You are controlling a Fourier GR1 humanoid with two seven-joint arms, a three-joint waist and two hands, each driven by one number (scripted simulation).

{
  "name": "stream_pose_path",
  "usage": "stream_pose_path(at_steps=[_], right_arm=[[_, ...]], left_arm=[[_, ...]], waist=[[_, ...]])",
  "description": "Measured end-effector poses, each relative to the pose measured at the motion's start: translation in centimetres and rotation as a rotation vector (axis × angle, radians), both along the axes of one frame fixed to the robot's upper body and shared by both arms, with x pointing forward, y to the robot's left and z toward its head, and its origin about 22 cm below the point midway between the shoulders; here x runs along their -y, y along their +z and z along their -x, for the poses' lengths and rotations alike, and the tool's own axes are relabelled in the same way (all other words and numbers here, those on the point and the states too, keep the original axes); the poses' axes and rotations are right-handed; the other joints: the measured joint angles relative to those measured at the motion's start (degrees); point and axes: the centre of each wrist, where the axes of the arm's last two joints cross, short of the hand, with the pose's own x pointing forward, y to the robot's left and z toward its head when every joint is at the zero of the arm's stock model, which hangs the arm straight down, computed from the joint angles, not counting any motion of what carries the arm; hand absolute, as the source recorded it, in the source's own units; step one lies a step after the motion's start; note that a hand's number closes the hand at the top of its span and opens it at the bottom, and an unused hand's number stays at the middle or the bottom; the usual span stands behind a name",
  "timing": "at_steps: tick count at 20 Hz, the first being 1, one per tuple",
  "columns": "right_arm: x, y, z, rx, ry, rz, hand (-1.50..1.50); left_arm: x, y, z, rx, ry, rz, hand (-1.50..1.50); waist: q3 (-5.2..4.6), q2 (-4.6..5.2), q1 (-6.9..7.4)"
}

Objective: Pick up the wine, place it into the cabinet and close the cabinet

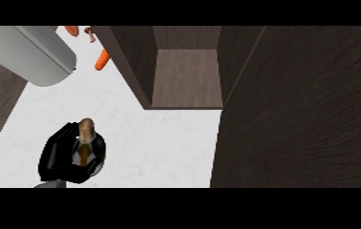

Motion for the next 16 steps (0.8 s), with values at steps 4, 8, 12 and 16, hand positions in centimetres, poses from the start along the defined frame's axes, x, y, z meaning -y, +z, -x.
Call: stream_pose_path(at_steps=[4,8,12,16], right_arm=[[0.0,0.1,-0.2,0.009,-0.001,-0.003,-1.50],[0.2,0.1,-0.2,0.011,-0.010,-0.001,-1.50],[0.5,0.0,-0.2,0.008,-0.020,0.007,-1.50],[0.2,-0.1,-0.2,0.003,-0.004,0.001,-1.50]], left_arm=[[0.5,1.6,-0.9,0.082,0.030,-0.024,1.50],[1.4,3.8,-0.9,0.113,-0.010,0.033,1.50],[3.4,6.4,-1.1,0.117,-0.061,0.072,1.50],[5.3,9.9,-1.2,0.115,-0.095,0.072,1.50]], waist=[[0.01,0.01,0.08],[0.02,-0.03,0.24],[0.04,-0.05,0.21],[0.04,-0.07,0.24]])
